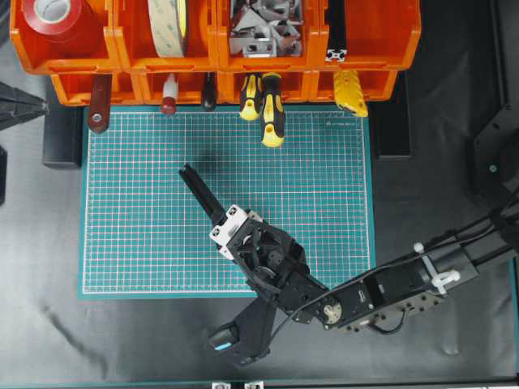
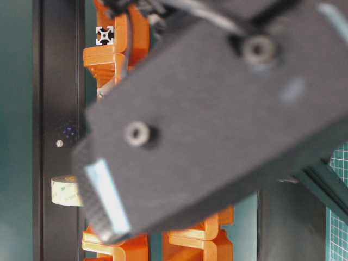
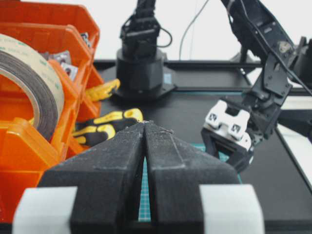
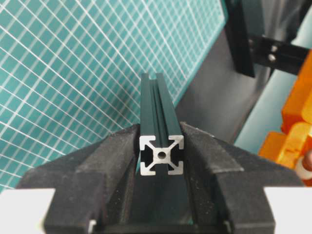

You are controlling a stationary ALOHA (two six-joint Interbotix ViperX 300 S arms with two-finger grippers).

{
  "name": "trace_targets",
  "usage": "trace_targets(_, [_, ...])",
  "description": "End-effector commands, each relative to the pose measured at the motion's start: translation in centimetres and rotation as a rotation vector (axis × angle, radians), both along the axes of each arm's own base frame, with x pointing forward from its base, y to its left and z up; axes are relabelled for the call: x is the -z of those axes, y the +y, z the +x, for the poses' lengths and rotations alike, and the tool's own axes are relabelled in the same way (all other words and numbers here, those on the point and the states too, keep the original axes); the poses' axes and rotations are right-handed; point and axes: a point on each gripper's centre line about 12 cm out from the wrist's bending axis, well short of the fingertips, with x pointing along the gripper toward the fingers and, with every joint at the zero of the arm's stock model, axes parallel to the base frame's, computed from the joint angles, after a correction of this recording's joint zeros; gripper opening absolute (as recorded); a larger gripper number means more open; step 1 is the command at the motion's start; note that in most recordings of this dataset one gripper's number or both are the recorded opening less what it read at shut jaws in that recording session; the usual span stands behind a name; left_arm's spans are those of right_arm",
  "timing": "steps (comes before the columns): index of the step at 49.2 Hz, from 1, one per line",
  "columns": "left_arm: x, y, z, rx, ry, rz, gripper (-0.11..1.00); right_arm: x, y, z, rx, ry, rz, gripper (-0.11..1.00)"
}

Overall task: Pick frame from container rack with right arm.
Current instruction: 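Pull the extrusion out of the rack and swing it over the mat, then hold the extrusion above the mat center with the right gripper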

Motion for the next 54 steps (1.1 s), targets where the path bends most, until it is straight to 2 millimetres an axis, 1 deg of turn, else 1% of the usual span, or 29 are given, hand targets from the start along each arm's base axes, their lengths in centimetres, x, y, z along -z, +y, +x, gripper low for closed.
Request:
trace_targets(1, [-0.5, 0.1, 0.1, -0.003, -0.015, 0.001, 0.0, -1.1, 0.1, 0.5, 0.0, -0.03, 0.027, 0.25])
trace_targets(20, [0.2, 0.1, 0.2, -0.004, 0.003, 0.0, 0.0, -0.1, 0.2, 0.4, 0.02, -0.006, 0.064, 0.25])
trace_targets(54, [0.2, 0.1, 0.0, -0.004, -0.003, 0.0, 0.0, 0.1, 0.3, 0.2, 0.032, 0.003, 0.086, 0.25])
